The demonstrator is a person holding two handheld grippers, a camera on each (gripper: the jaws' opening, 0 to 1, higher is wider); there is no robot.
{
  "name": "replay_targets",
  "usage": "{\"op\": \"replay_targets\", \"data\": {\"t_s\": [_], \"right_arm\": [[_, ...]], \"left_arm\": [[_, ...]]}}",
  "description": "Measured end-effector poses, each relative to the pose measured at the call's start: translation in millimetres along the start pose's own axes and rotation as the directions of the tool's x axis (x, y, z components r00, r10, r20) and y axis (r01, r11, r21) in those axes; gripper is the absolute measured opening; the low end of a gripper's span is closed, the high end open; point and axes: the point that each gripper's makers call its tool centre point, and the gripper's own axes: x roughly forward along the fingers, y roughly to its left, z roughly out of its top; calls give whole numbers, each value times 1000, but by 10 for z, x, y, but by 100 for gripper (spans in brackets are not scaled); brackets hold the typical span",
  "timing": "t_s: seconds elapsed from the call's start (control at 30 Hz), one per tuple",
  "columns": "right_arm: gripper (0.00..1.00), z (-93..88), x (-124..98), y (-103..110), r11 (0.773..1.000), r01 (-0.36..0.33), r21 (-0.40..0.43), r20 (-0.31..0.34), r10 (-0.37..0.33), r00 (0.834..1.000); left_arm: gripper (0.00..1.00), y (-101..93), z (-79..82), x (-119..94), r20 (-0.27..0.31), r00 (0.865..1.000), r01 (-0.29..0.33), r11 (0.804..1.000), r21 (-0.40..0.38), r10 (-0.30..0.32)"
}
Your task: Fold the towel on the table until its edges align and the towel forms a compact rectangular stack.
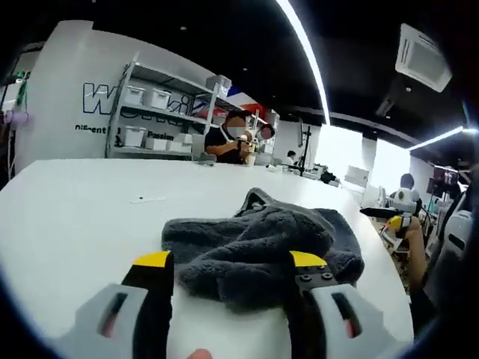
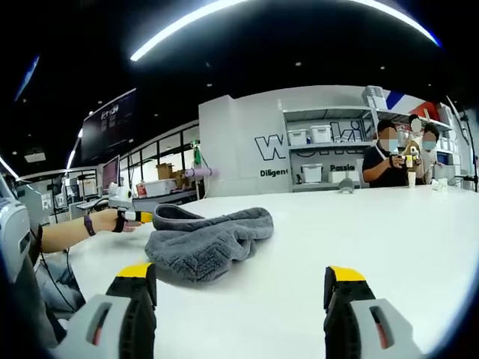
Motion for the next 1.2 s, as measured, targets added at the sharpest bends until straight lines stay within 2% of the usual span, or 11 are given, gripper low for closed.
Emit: {"op": "replay_targets", "data": {"t_s": [0.2, 0.43, 0.5, 0.57, 0.67, 1.2], "right_arm": [[97, -3, 13, 18, 1000, -9, 0, 0, 9, 1000], [97, -16, 35, 21, 1000, -10, -2, -9, 10, 1000], [96, -19, 43, 30, 1000, -13, -1, -10, 13, 1000], [96, -27, 56, 34, 1000, -15, -1, -13, 15, 1000], [96, -36, 68, 42, 1000, -18, -1, -18, 18, 1000], [96, -42, 75, 62, 1000, -23, 3, -19, 23, 1000]], "left_arm": [[48, -76, -102, 36, -35, 999, 22, 998, -60, -24], [37, -211, -164, 37, -50, 997, 53, 994, -91, -58], [34, -203, -159, 23, -54, 997, 55, 994, -90, -60], [29, -117, -120, -4, -53, 997, 57, 994, -89, -62], [23, -156, -103, -22, -46, 997, 62, 994, -89, -66], [10, -225, -65, -55, -25, 996, 86, 991, -102, -89]]}}
